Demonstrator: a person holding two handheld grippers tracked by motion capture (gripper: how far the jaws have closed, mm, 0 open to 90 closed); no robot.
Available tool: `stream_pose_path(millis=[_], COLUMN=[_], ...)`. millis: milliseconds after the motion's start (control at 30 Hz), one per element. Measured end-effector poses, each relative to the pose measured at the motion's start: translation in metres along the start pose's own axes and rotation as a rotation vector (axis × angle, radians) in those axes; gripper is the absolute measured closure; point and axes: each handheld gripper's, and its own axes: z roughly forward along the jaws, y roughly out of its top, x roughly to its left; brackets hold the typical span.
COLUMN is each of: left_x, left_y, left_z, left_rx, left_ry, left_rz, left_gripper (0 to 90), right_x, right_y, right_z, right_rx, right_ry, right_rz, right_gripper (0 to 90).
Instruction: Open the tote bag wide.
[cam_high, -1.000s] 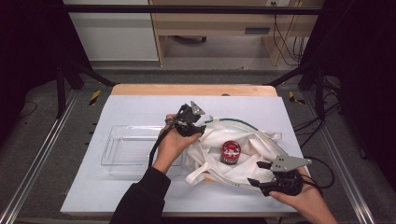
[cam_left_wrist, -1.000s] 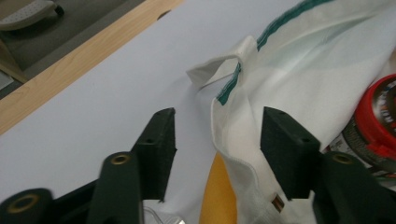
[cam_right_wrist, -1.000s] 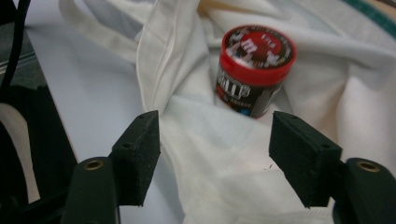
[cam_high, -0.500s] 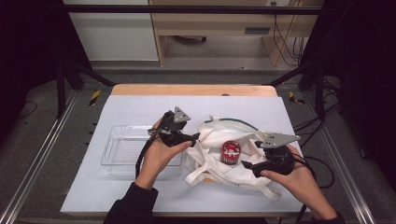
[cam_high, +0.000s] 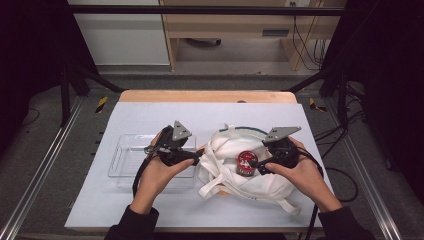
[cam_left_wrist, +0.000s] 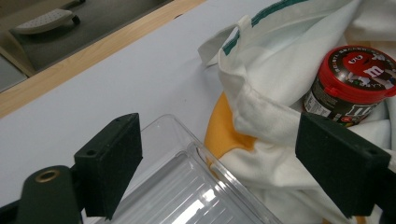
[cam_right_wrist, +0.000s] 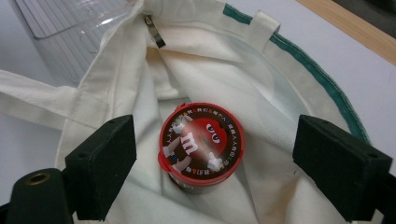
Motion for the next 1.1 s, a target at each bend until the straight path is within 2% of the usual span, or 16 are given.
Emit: stream_pose_path(millis=[167, 333, 433, 567, 900, 1100], left_x=[0.005, 0.008, 0.009, 0.009, 0.015, 0.018], left_y=[-0.010, -0.014, -0.014, -0.016, -0.020, -0.022], left_z=[-0.008, -0.015, -0.016, -0.016, -0.020, -0.020], left_rx=[-0.001, 0.007, 0.007, 0.028, 0.031, 0.036], left_ry=[0.014, 0.042, 0.043, 0.049, 0.057, 0.060], left_rz=[-0.025, -0.022, -0.024, -0.002, -0.018, -0.021], left_gripper=[13.7, 13.2, 13.1, 13.1, 13.0, 13.0], right_x=[-0.004, -0.006, -0.007, -0.007, -0.004, -0.005], right_y=[0.002, 0.004, 0.005, 0.005, 0.001, -0.002], right_z=[0.009, 0.016, 0.019, 0.025, 0.041, 0.046], right_rx=[0.023, 0.046, 0.054, 0.080, 0.134, 0.162], right_ry=[0.002, 0.017, 0.029, 0.047, 0.085, 0.097], right_rz=[-0.003, -0.021, -0.024, -0.030, -0.084, -0.094], right_gripper=[13.7, 13.5, 13.5, 12.8, 13.0, 12.9])
